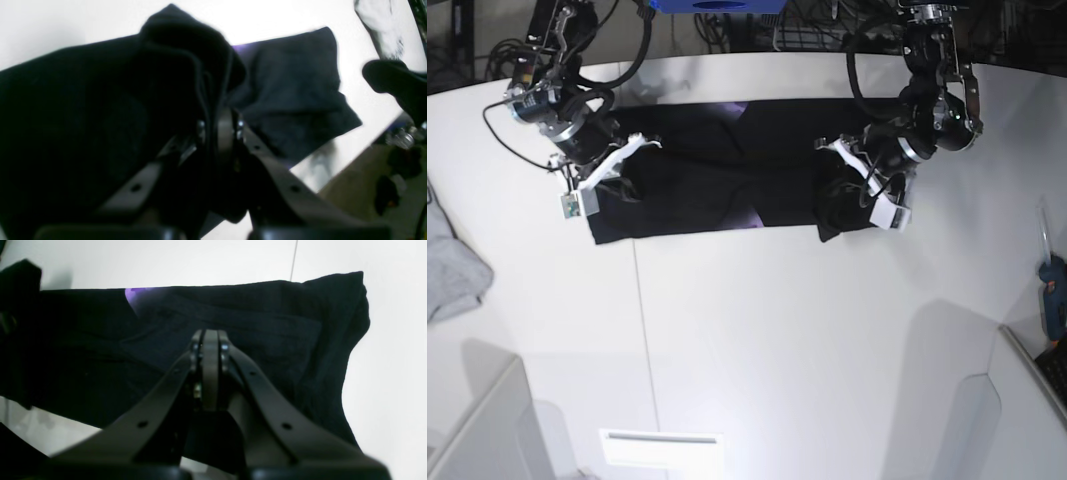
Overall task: Fold the T-shirt properly
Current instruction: 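Fold the hem end of the strip over toward the right gripper with left gripper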
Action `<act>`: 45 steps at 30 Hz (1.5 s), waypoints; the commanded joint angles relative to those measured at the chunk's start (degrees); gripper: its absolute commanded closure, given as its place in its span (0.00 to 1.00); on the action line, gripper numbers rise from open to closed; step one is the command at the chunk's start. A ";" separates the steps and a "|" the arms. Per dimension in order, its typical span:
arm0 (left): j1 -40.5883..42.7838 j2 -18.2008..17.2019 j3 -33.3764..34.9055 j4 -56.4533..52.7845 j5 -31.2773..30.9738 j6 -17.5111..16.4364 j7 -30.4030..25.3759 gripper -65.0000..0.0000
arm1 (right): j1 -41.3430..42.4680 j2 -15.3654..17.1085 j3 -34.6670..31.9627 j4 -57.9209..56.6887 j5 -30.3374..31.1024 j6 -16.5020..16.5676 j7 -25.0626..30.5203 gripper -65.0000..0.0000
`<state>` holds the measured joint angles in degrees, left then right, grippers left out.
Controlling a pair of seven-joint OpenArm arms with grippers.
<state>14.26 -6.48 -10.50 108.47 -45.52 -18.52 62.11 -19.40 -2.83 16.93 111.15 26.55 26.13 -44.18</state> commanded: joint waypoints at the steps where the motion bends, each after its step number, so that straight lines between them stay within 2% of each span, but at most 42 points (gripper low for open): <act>1: -0.24 0.37 0.52 0.85 -1.21 0.19 -1.14 1.00 | 0.37 0.24 0.26 0.98 0.75 0.11 1.24 1.00; 8: -1.29 0.72 3.69 0.68 -1.12 0.99 -1.05 1.00 | 0.37 0.24 0.26 0.98 0.75 0.11 1.24 1.00; 21: -1.47 0.72 3.69 0.50 -1.12 0.99 -1.14 1.00 | 0.37 0.15 0.26 0.98 0.75 0.11 1.24 1.00; 28: -1.56 0.72 3.69 -3.81 -1.30 0.99 -1.14 1.00 | 0.37 0.15 0.26 0.98 0.75 0.11 1.24 1.00; 29: -1.56 0.72 3.69 -3.98 -1.30 0.99 -1.23 0.95 | 0.37 0.15 0.26 0.98 0.75 0.11 1.24 1.00; 30: -1.56 0.72 3.69 -4.07 -1.30 0.99 -1.23 0.87 | 0.37 0.15 0.26 0.98 0.75 0.11 1.24 1.00; 33: -1.56 0.72 3.69 -3.98 -1.30 0.99 -1.32 0.55 | 0.37 0.15 0.26 0.98 0.75 0.11 1.24 1.00; 37: -1.82 0.99 3.69 -3.98 -1.38 0.90 -1.40 0.27 | 0.45 0.15 0.26 0.89 0.75 0.11 1.24 1.00; 40: -3.14 2.66 4.04 -4.07 -1.38 0.81 -1.05 0.17 | 0.54 0.15 0.26 0.89 0.75 0.11 1.24 1.00; 45: -5.78 3.01 11.86 -4.16 -1.38 0.81 -1.05 0.17 | 0.63 0.15 0.26 0.89 0.84 0.11 1.24 1.00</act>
<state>9.23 -3.64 1.32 103.46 -45.50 -17.10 62.02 -19.05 -2.83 17.04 111.15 26.55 26.13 -44.16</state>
